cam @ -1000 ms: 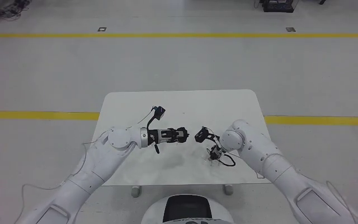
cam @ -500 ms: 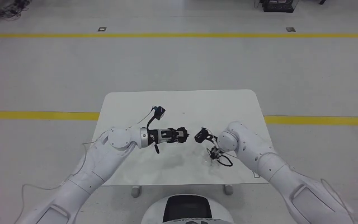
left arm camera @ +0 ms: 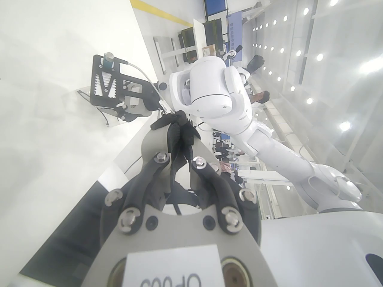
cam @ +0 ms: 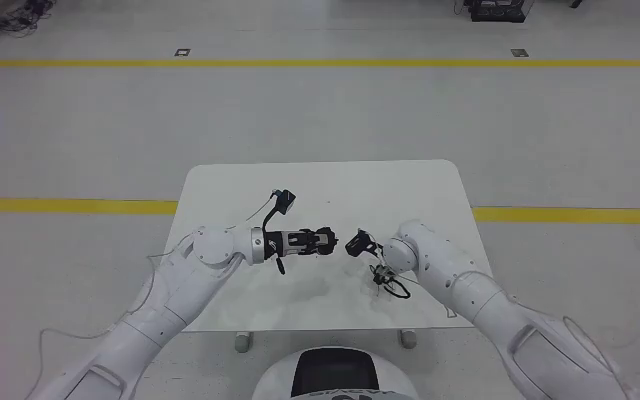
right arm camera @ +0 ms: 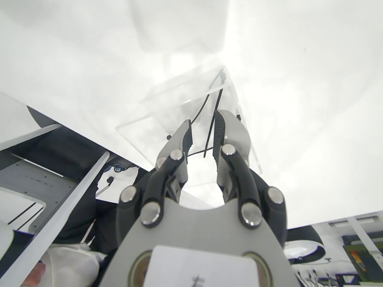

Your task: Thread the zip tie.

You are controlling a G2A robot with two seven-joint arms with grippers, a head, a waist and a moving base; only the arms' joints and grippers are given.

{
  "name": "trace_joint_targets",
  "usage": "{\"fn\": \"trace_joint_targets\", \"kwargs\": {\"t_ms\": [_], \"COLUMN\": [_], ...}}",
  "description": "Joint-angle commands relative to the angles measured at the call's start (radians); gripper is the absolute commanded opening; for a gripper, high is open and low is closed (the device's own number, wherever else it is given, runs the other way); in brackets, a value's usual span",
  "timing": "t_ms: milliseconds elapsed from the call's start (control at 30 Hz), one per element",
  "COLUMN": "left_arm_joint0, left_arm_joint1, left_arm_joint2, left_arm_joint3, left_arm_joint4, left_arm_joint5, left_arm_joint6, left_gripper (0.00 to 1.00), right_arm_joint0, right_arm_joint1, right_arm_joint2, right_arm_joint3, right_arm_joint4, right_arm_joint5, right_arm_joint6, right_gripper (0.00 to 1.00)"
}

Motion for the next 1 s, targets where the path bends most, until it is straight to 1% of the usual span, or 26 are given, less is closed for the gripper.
{"fn": "trace_joint_targets", "kwargs": {"t_ms": [0,100,233,400,500,700,867,967], "left_arm_joint0": [0.0,0.0,0.0,0.0,0.0,0.0,0.0,0.0], "left_arm_joint1": [0.0,0.0,0.0,0.0,0.0,0.0,0.0,0.0], "left_arm_joint2": [0.0,0.0,0.0,0.0,0.0,0.0,0.0,0.0], "left_arm_joint3": [0.0,0.0,0.0,0.0,0.0,0.0,0.0,0.0], "left_arm_joint4": [0.0,0.0,0.0,0.0,0.0,0.0,0.0,0.0], "left_arm_joint5": [0.0,0.0,0.0,0.0,0.0,0.0,0.0,0.0], "left_arm_joint6": [0.0,0.0,0.0,0.0,0.0,0.0,0.0,0.0], "left_gripper": [0.0,0.0,0.0,0.0,0.0,0.0,0.0,0.0], "right_arm_joint0": [0.003,0.007,0.012,0.015,0.014,0.002,-0.017,-0.023], "right_arm_joint1": [-0.005,-0.012,-0.02,-0.025,-0.025,-0.019,-0.018,-0.019], "right_arm_joint2": [-0.004,-0.009,-0.013,-0.012,-0.009,-0.001,-0.014,-0.015], "right_arm_joint3": [0.009,0.024,0.04,0.05,0.046,0.011,-0.034,-0.043], "right_arm_joint4": [-0.001,-0.001,0.0,0.002,-0.005,-0.052,-0.122,-0.136], "right_arm_joint5": [0.002,0.007,0.007,-0.002,0.003,0.044,0.096,0.108], "right_arm_joint6": [-0.002,-0.004,-0.008,-0.009,-0.011,-0.009,0.017,0.027], "right_gripper": [0.14,0.14,0.09,0.09,0.09,0.09,0.15,0.17]}}
